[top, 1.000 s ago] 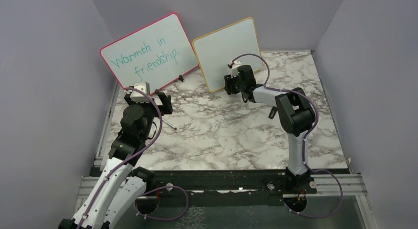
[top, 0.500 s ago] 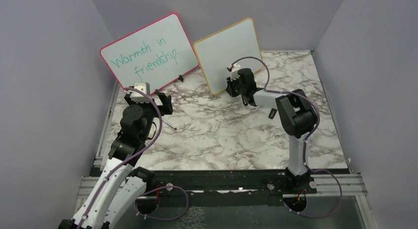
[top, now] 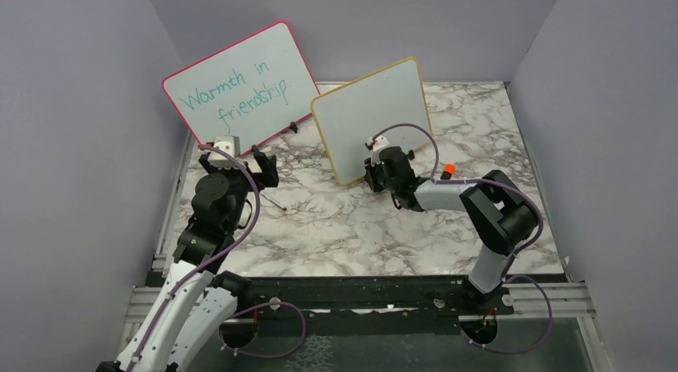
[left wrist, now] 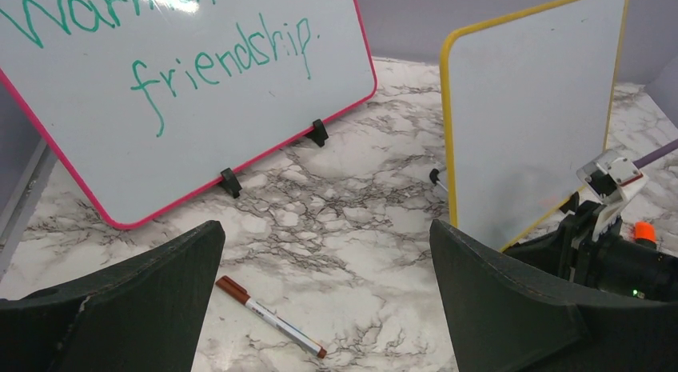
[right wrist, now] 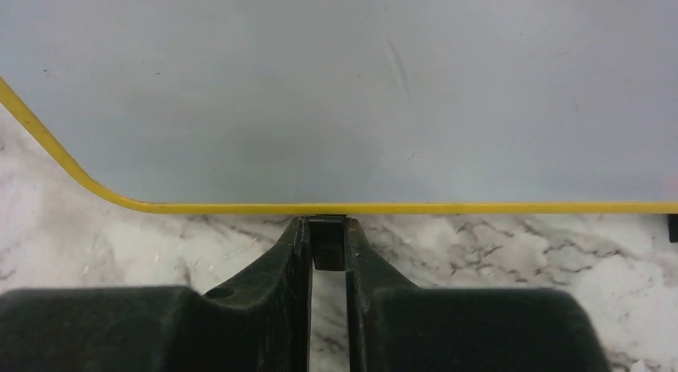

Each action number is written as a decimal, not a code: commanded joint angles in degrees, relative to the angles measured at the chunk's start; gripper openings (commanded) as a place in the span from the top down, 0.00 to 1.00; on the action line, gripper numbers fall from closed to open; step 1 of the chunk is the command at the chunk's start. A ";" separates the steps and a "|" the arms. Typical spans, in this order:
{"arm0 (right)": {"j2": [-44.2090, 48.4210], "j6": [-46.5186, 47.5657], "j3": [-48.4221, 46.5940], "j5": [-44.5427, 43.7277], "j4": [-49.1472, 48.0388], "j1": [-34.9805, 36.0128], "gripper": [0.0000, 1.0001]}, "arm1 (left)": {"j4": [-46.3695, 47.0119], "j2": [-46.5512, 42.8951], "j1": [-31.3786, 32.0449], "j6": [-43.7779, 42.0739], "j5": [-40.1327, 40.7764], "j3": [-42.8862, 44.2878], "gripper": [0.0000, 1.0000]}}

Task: Write a sentence on the whiteboard
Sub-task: Move the whiteboard stand to the center of the board.

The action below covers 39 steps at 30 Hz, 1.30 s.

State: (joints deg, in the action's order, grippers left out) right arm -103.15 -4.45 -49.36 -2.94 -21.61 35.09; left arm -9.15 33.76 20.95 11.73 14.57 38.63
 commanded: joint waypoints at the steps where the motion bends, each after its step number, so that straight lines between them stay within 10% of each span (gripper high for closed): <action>1: 3.22 -4.84 4.98 -2.54 -0.19 4.10 0.99 | -0.10 -1.17 -0.38 0.26 0.89 0.04 0.01; 32: 13.84 -26.76 16.91 -24.31 7.53 23.33 0.95 | -1.75 -1.64 -1.33 1.42 4.71 0.14 0.01; 39: 15.95 -25.25 16.19 -24.98 8.52 23.36 0.53 | -1.82 -1.03 -1.48 1.37 5.44 0.20 0.01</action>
State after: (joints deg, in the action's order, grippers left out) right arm -89.17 -27.68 -33.95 -26.33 -17.41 58.06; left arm -10.59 32.45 19.88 12.84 18.11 38.63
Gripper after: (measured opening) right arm 0.388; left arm 0.990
